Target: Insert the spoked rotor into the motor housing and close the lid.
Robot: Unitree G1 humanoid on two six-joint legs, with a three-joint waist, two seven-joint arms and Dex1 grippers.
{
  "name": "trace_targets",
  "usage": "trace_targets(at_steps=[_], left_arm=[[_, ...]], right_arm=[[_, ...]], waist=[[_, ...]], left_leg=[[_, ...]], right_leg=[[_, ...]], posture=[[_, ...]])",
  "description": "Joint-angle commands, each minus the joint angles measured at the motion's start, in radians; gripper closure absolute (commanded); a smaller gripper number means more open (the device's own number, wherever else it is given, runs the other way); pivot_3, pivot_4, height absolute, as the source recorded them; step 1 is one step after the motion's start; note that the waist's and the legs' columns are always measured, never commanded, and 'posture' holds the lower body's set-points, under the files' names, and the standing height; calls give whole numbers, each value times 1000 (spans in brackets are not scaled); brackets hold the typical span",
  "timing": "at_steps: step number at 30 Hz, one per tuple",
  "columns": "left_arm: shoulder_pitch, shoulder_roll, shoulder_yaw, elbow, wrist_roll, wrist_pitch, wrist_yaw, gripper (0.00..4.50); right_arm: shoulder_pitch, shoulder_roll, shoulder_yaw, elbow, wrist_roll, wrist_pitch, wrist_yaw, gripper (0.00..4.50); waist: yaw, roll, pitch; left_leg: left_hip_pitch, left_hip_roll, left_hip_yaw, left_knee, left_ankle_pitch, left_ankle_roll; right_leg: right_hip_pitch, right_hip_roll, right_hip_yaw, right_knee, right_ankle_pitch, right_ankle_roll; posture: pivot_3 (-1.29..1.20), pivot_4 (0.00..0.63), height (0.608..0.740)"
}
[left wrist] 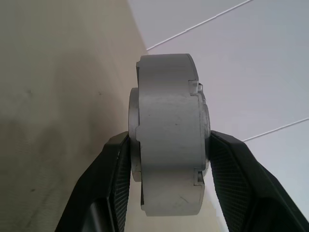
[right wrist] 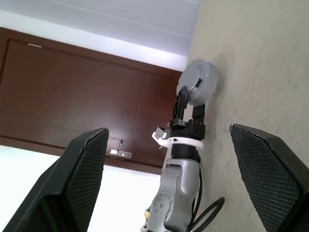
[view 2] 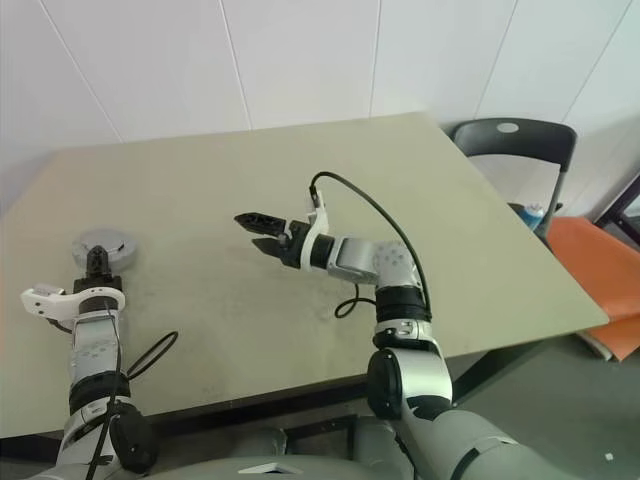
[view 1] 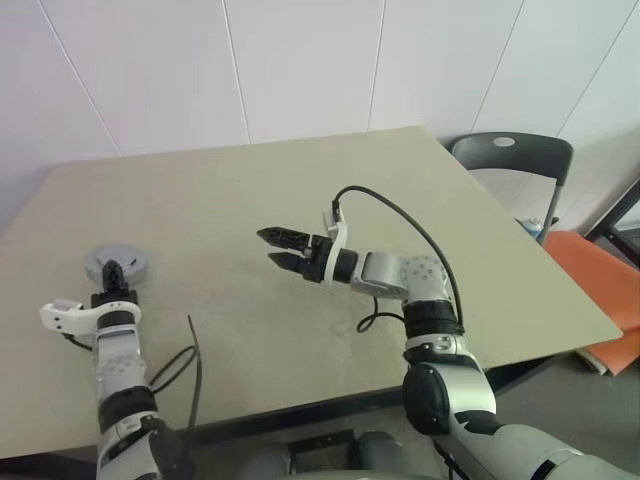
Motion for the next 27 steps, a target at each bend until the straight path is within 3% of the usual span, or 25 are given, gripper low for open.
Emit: trace_targets(at_steps=[1, 13, 20, 27], left_arm=[[-15, 2, 1, -31, 35, -21, 4, 2387], [128, -156, -11, -274, 70, 19, 186, 2387], [185, -188, -41, -379, 103, 72, 314, 2387], [212, -215, -77, -521, 93, 158, 488, 109]], right_arm=[[-3, 66, -1, -40, 26, -3, 15, 312], [-2, 67, 4, -31, 24, -3, 27, 312], [-7, 58, 9, -21, 17, 0, 37, 312], [-16, 53, 15, -6, 2, -9, 46, 268]], waist=[[-1, 0, 0], [-1, 0, 0], [-3, 0, -1], [-3, 1, -2]], left_leg=[[0, 0, 0, 0, 0, 0], [1, 0, 3, 0, 0, 0], [3, 0, 4, 0, 0, 0], [6, 0, 5, 1, 0, 0]], right_leg=[[0, 0, 0, 0, 0, 0], [0, -1, 2, 1, 0, 1], [1, 1, 3, 1, 1, 1], [4, 1, 3, 2, 0, 1]], posture=[[0, 0, 740], [0, 0, 740], [0, 0, 740], [0, 0, 740]])
